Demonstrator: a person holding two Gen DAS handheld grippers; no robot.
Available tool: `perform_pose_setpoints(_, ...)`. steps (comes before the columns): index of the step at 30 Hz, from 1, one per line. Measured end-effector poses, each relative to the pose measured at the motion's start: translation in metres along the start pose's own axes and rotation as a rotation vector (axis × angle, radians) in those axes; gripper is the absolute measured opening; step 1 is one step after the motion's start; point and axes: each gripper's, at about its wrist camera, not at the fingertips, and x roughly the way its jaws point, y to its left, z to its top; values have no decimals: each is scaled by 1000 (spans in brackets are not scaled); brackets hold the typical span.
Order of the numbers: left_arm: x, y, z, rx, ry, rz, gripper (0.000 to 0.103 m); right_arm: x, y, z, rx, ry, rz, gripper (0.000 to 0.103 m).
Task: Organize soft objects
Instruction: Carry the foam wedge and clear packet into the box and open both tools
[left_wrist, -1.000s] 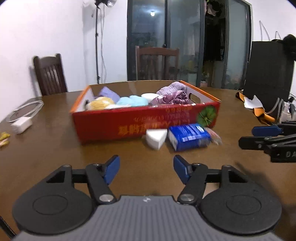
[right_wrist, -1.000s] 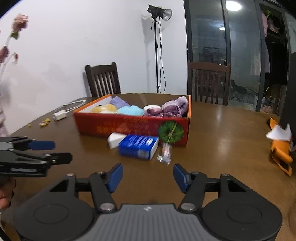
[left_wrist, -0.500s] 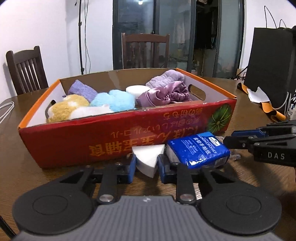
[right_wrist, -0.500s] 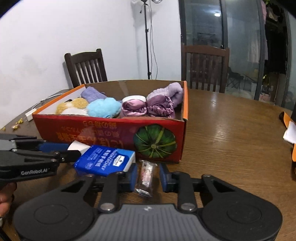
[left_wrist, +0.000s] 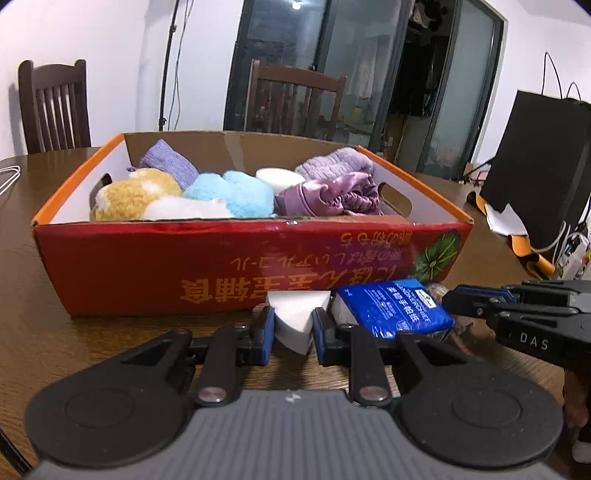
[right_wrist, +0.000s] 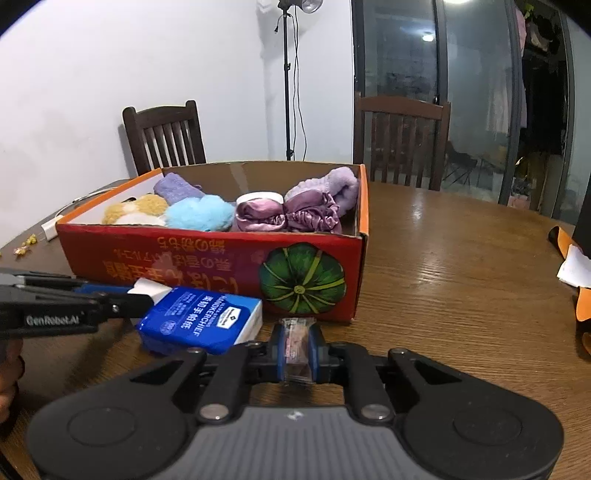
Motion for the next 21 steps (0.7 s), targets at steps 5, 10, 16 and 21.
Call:
perform_pose_setpoints(5, -50, -7, -8, -29, -49, 29, 21, -22, 3, -3, 16, -39, -15, 12)
perform_pose_setpoints(10, -141, -14, -35, -50, -133, 66, 21, -88, 26, -28, 80, -107, 98, 12)
perform_pose_setpoints(16, -206, -27, -61, -24, -199, 131, 21, -149, 55, -62, 102, -109, 208, 12)
perform_pose_setpoints(21, -217, -33, -60, -19, -225, 119, 21, -170, 66, -61, 79, -146, 203, 12)
